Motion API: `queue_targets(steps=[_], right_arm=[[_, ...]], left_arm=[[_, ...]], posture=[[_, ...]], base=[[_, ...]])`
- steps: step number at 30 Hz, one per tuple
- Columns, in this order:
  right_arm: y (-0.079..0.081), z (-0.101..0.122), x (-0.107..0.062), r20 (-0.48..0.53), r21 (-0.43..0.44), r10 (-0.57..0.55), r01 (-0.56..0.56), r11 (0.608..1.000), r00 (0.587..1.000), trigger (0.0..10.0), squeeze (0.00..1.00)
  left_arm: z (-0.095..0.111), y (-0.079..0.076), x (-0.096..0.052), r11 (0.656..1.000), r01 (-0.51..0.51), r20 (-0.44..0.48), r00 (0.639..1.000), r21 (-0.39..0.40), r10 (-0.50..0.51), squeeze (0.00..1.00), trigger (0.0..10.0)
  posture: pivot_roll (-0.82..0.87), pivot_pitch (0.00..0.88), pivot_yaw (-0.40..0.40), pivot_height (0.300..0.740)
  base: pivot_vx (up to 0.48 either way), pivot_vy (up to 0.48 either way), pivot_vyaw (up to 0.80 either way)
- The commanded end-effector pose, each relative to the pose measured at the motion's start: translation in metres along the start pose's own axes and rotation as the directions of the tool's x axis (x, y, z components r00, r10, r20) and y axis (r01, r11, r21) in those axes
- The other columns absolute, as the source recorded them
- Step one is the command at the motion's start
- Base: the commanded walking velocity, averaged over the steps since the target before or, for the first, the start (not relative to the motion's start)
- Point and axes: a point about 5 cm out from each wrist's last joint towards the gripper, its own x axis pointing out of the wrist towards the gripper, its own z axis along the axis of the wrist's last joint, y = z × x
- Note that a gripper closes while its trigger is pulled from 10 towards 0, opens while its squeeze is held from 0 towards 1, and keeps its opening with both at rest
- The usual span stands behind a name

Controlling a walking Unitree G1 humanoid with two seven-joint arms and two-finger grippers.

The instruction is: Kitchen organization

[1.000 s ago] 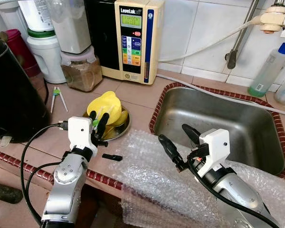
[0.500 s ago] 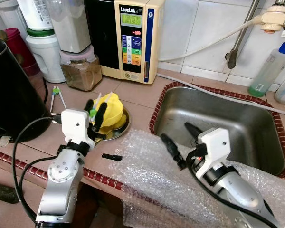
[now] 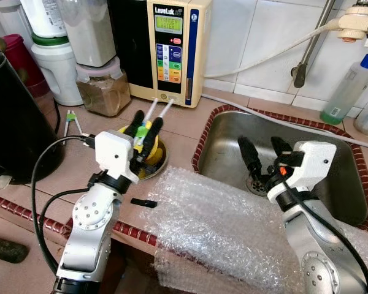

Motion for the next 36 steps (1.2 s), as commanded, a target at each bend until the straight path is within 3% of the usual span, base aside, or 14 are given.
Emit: queue_targets(steps=[1,2,5,6,10,18,28,29,31,36], right_arm=[[-0.001,0.001,0.003,0.000,0.116,-0.008,0.008,0.993,1.000,10.0,0.00],[-0.001,0.001,0.003,0.000,0.116,-0.008,0.008,0.993,1.000,10.0,0.00],[0.006,0.002,0.012,0.010,0.389,0.010,-0.013,0.921,1.000,10.0,0.00],[0.006,0.002,0.014,0.010,0.432,0.006,-0.009,0.902,1.000,10.0,0.00],[0.010,0.002,0.018,0.023,0.499,0.037,-0.044,0.865,0.999,10.0,0.00],[0.018,-0.002,0.029,-0.021,0.514,0.100,-0.075,0.855,0.995,10.0,0.00],[0.037,-0.007,0.047,-0.011,0.607,0.184,-0.139,0.782,0.983,10.0,0.00],[0.041,-0.008,0.050,-0.007,0.623,0.195,-0.149,0.768,0.981,0.5,0.00],[0.044,-0.008,0.052,-0.002,0.636,0.202,-0.155,0.756,0.979,0.0,0.00],[0.049,-0.007,0.057,0.005,0.665,0.209,-0.160,0.730,0.978,0.0,0.00]], left_arm=[[-0.001,-0.010,0.007,0.997,0.073,0.013,0.997,-0.019,-0.072,0.00,0.0],[-0.001,-0.010,0.007,0.997,0.073,0.013,0.997,-0.019,-0.072,0.00,0.0],[0.000,-0.023,0.018,0.989,0.141,0.054,0.989,-0.048,-0.138,0.00,0.0],[0.001,-0.026,0.021,0.987,0.152,0.059,0.987,-0.055,-0.149,0.00,0.0],[0.000,-0.034,0.025,0.978,0.195,0.065,0.979,-0.076,-0.191,0.00,0.0],[-0.007,-0.044,0.024,0.967,0.236,0.062,0.971,-0.093,-0.231,0.00,0.0],[-0.010,-0.054,0.022,0.952,0.287,0.061,0.958,-0.107,-0.282,0.00,0.0],[-0.010,-0.054,0.022,0.952,0.289,0.063,0.957,-0.106,-0.283,0.00,0.0],[-0.009,-0.055,0.023,0.951,0.292,0.066,0.956,-0.104,-0.286,0.00,0.0],[-0.008,-0.054,0.023,0.952,0.291,0.066,0.956,-0.097,-0.285,0.00,0.0]], posture=[[-0.03,0.033,0.005,0.740],[-0.03,0.033,0.005,0.740],[-0.04,0.023,0.013,0.740],[-0.04,0.023,0.013,0.740],[-0.04,0.020,0.019,0.740],[-0.03,0.020,0.014,0.740],[-0.02,0.024,0.013,0.740],[-0.01,0.025,0.014,0.740],[-0.01,0.025,0.015,0.740],[0.00,0.024,0.017,0.740]], base=[[0.000,0.000,0.00],[0.000,0.000,0.00],[0.000,0.000,0.00],[0.000,0.000,0.00],[0.000,0.000,0.00],[0.000,0.000,0.00],[0.000,0.000,0.00],[0.000,0.000,0.00],[0.000,0.000,0.00],[0.000,0.000,0.00]])
